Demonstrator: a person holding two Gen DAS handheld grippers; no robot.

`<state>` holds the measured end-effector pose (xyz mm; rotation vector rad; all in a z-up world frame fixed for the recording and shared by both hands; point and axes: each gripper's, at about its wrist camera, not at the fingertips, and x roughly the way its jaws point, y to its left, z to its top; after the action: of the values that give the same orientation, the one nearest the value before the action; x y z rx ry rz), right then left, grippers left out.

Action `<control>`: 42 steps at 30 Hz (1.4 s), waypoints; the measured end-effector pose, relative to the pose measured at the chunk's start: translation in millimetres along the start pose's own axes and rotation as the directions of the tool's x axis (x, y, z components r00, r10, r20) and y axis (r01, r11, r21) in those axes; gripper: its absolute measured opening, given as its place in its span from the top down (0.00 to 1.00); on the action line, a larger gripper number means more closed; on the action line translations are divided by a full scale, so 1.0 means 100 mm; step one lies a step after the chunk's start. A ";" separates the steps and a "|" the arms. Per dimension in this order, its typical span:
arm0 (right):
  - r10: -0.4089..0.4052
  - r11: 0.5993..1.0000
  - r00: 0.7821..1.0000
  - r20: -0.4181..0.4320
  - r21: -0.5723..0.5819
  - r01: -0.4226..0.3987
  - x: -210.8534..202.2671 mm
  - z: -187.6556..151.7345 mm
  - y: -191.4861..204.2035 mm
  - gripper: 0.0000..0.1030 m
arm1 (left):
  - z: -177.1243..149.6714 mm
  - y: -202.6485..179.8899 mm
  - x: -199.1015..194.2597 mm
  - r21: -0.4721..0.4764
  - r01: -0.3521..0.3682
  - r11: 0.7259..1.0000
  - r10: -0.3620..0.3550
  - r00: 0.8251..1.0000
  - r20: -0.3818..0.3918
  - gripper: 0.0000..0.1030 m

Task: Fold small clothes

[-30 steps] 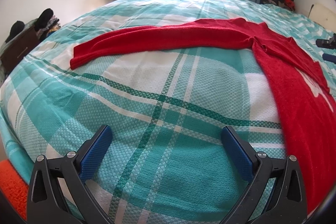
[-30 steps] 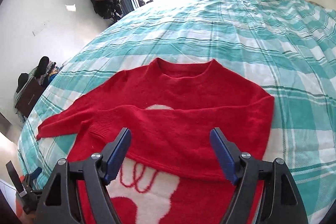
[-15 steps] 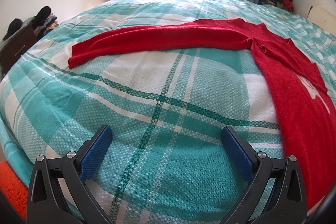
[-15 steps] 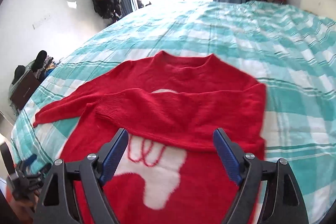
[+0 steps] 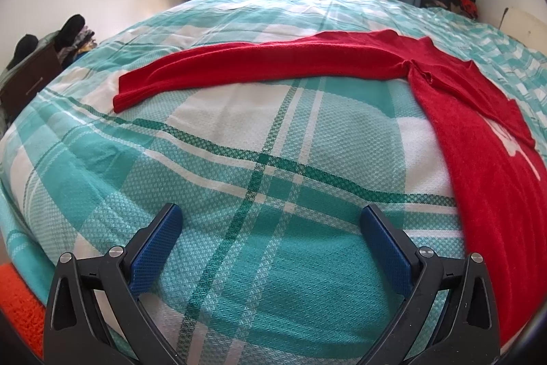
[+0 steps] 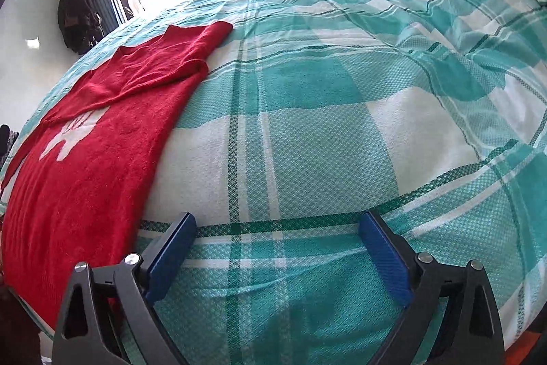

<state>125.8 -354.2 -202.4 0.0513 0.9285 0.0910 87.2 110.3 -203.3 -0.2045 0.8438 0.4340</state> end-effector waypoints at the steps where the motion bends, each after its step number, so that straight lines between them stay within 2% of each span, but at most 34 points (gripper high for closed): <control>1: -0.005 1.000 1.000 0.000 -0.009 0.005 0.03 -0.01 0.03 0.01 | 0.00 0.00 0.00 0.002 -0.001 1.000 0.001 1.000 0.001 0.00; 18: -0.055 0.998 0.998 0.042 -0.038 0.056 0.04 -0.10 0.14 0.01 | -0.05 -0.04 -0.03 0.019 -0.021 1.000 0.021 0.999 0.026 0.00; 42: -0.055 0.998 0.998 0.044 -0.037 0.057 0.03 -0.11 0.14 0.01 | -0.05 -0.04 -0.03 0.019 -0.021 1.000 0.021 0.999 0.026 0.00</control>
<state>118.1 -340.0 -210.6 -0.0077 0.8839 0.0556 84.0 103.9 -204.5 -0.1719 0.8249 0.4470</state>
